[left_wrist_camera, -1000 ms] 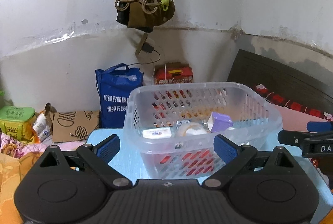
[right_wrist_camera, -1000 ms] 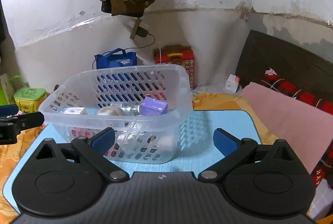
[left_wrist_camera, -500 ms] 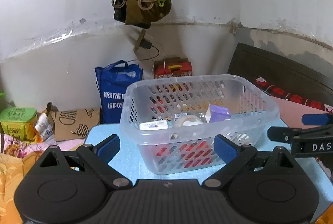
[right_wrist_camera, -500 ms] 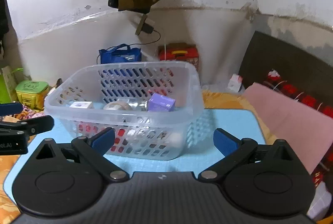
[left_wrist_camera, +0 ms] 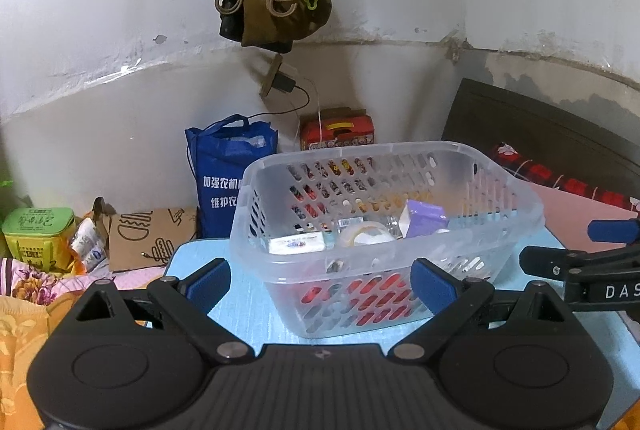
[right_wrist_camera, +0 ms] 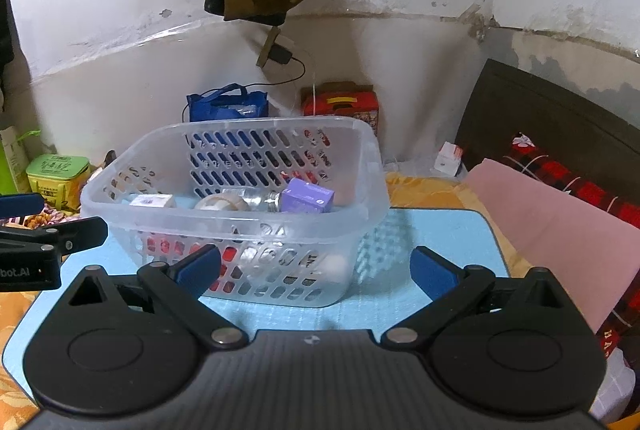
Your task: Organize objects
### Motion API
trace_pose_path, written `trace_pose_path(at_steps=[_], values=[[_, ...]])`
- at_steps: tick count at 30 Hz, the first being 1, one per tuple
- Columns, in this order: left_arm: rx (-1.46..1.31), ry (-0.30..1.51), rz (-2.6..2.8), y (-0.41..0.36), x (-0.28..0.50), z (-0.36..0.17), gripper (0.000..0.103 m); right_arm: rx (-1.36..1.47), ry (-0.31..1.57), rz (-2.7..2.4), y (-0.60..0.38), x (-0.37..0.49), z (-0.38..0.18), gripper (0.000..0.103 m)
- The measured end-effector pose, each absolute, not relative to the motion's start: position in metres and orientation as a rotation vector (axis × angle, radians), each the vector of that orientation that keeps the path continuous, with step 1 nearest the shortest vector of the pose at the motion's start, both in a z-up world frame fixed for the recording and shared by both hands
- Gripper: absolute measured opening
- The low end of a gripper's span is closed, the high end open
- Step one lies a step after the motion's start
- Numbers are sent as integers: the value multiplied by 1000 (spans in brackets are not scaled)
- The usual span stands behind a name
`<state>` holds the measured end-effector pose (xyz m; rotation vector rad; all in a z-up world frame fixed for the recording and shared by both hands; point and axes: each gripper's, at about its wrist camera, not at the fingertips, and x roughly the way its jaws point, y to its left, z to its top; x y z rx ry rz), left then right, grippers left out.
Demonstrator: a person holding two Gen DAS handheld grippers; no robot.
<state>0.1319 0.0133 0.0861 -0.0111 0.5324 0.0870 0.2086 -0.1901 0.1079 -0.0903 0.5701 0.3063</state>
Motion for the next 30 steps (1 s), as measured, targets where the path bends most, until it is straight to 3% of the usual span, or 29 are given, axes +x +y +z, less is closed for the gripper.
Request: trace_pose_path(at_steps=[30], values=[[-14,534,67,9,142,89,98,-116,559,292,-185,208,114,103]])
